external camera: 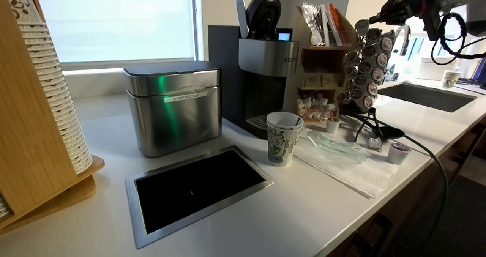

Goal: Put the straw on the wooden stand and put the cup on the stand of cups

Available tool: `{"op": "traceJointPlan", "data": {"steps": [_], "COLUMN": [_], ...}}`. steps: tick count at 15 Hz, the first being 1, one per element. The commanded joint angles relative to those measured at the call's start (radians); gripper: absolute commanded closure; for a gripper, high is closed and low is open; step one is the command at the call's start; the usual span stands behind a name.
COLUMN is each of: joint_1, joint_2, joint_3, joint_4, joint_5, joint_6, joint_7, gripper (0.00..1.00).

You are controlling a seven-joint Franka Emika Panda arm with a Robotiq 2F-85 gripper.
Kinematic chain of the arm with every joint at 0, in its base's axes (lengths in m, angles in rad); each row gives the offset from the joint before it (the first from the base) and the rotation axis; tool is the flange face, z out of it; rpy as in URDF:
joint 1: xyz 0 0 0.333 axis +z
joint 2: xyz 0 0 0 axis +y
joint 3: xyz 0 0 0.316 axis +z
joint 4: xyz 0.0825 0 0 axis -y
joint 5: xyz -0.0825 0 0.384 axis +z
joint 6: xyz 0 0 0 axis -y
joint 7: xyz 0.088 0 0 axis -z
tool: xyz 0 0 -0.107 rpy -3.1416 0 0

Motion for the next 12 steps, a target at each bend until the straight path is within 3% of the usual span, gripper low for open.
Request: {"op": "traceJointPlan", "data": {"steps": [1,7,9,12], "joint_1": [0.017,0.012,0.009,0.011], "joint_2": [-0.044,-0.084,-0.087,-0.065], "joint_3": [-0.021,-0.026,-0.018,-0.005], "joint_4": [-0.033,-0.068,-0.078,-0.044], "joint_5": [-0.060,-0.098,0.000,0.070], "joint_6": [0.009,0.050,0.079,0.125], "joint_7": [0.038,0.013,-0.123,-0.210], "gripper": [1.00,1.00,1.00,1.00]}}
